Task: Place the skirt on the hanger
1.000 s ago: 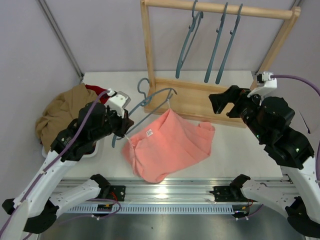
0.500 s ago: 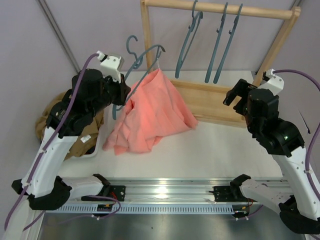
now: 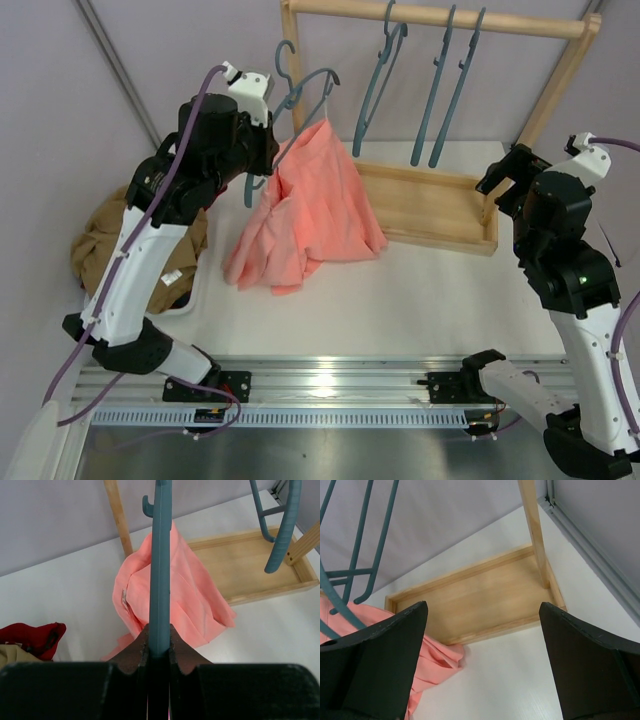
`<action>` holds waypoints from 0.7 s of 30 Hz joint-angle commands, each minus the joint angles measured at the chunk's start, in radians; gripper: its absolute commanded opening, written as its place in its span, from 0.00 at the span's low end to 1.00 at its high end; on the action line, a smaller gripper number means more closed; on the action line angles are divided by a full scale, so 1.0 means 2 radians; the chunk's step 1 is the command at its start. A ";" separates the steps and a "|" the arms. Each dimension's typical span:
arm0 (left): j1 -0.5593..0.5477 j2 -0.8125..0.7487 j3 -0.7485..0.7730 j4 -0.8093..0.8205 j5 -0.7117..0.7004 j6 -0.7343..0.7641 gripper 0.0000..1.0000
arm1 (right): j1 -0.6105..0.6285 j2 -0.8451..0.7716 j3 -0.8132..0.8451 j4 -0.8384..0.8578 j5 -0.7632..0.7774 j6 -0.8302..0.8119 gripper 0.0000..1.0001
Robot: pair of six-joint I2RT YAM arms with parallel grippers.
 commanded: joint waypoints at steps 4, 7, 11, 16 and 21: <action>-0.002 0.026 0.103 0.049 -0.014 0.016 0.00 | -0.037 0.004 -0.013 0.040 -0.056 -0.028 1.00; -0.004 0.052 0.140 0.048 -0.017 0.022 0.00 | -0.058 0.010 -0.013 0.047 -0.082 -0.030 0.99; -0.007 0.074 0.167 0.066 -0.016 0.026 0.00 | -0.075 0.018 -0.012 0.059 -0.114 -0.029 0.99; -0.007 0.110 0.185 0.085 -0.027 0.038 0.00 | -0.088 0.022 -0.016 0.063 -0.133 -0.029 0.99; -0.007 0.135 0.200 0.125 -0.041 0.045 0.00 | -0.091 0.016 -0.032 0.074 -0.158 -0.015 0.99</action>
